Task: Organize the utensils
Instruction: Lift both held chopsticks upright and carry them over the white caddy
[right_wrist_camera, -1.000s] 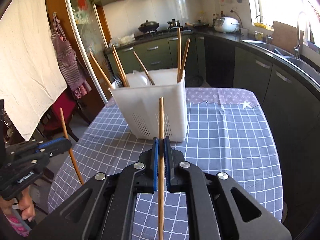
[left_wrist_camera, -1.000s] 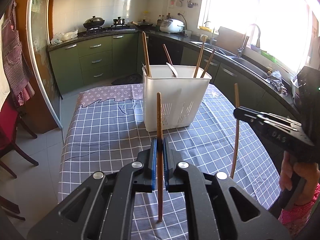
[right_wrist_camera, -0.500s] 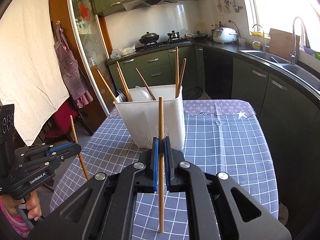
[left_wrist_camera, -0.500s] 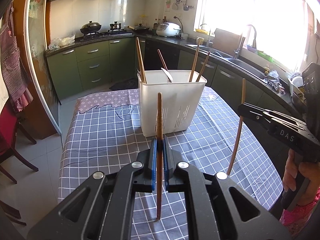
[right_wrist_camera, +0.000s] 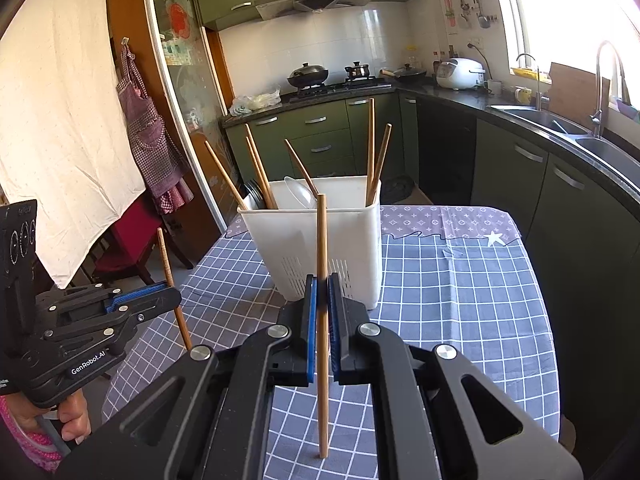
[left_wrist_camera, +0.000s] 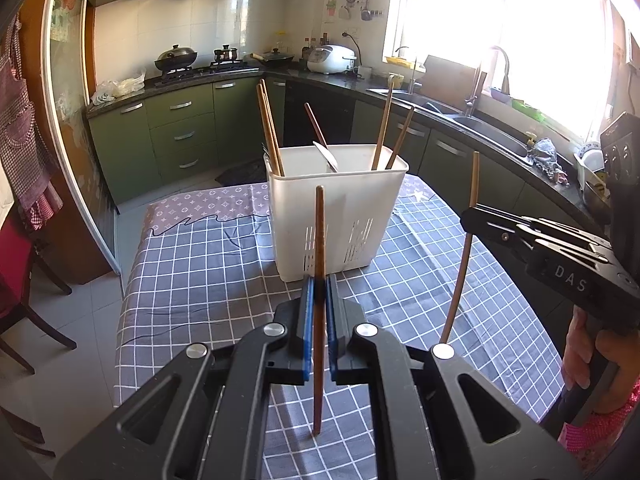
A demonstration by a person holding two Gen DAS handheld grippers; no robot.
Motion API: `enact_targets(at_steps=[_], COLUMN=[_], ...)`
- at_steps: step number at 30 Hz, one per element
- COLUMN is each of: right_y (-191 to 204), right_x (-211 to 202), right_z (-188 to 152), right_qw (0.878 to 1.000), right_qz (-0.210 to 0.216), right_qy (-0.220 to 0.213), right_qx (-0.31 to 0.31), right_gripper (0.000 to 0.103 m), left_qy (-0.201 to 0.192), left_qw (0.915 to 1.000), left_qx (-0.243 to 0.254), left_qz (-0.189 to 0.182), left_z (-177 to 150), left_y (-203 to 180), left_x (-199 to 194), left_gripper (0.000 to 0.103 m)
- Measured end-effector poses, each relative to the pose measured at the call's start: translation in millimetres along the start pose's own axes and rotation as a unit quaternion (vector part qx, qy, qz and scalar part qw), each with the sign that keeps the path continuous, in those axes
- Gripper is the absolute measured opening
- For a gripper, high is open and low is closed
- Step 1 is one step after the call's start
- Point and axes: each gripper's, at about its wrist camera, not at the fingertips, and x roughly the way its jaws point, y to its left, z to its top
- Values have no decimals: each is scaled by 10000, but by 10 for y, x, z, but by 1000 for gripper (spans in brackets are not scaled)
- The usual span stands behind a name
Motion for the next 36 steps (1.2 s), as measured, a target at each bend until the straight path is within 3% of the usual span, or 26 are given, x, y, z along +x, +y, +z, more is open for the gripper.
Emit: enact_targets(at_steps=[36], right_y=[185], right_x=[-188], right_z=[241], right_qw=[9992], right_qz=[161], right_qy=[-187], right_qx=[-306], right_gripper=[6], left_qy=[-192], left_qw=[9997], left_qx=[128], left_qz=[-64], left_z=[250], left_y=[-74], left_x=[-146], left_gripper=[6])
